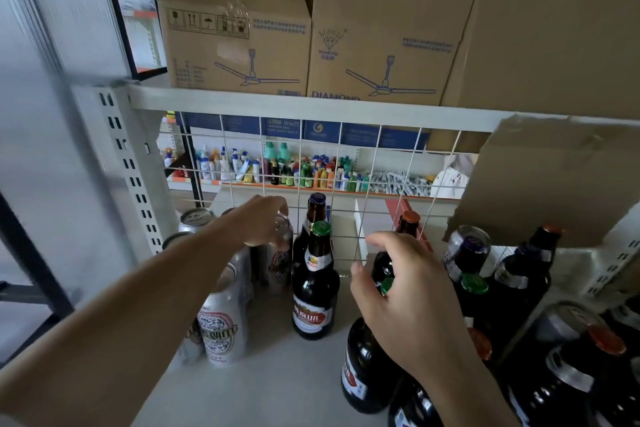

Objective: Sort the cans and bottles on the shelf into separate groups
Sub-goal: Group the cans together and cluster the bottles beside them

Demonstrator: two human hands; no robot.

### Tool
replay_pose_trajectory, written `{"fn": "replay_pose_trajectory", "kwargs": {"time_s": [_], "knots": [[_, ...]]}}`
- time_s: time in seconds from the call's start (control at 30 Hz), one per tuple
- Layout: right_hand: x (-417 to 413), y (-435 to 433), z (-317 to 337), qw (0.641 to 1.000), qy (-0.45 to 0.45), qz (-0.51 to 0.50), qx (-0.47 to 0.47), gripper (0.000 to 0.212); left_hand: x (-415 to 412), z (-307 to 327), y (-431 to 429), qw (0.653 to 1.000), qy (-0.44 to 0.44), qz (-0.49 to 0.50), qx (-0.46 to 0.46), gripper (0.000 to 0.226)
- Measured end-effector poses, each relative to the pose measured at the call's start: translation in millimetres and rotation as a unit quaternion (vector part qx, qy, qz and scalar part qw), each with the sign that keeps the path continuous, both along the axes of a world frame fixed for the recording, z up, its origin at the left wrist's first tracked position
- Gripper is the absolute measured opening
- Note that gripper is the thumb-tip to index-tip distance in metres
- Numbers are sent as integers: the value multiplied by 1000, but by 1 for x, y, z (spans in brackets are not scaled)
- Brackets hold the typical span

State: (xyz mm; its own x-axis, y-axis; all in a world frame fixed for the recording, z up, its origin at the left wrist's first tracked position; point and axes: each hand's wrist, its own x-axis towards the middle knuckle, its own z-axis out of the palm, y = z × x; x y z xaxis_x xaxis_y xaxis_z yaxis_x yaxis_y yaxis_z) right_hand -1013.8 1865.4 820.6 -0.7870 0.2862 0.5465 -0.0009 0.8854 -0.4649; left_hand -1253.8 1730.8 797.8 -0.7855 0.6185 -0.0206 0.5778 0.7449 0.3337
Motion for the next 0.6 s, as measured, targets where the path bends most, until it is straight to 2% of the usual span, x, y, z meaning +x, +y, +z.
{"fn": "replay_pose_trajectory", "kwargs": {"time_s": [0.13,0.27,0.43,0.5,0.6], "knots": [[0,-1,0,1000,-9,1,-3,42,-7,-1,-2,1000,16,2,-2,72],[1,-1,-1,1000,-15,4,-1,42,-7,-4,-5,999,7,-12,52,55],[1,-3,-2,1000,-26,7,-6,41,-7,-12,-13,995,70,-14,65,37],[0,-4,-2,1000,-28,10,-10,41,-8,-10,-15,995,83,-7,47,36],[1,-4,-3,999,-31,16,-11,37,-6,0,-20,995,92,11,32,48]]}}
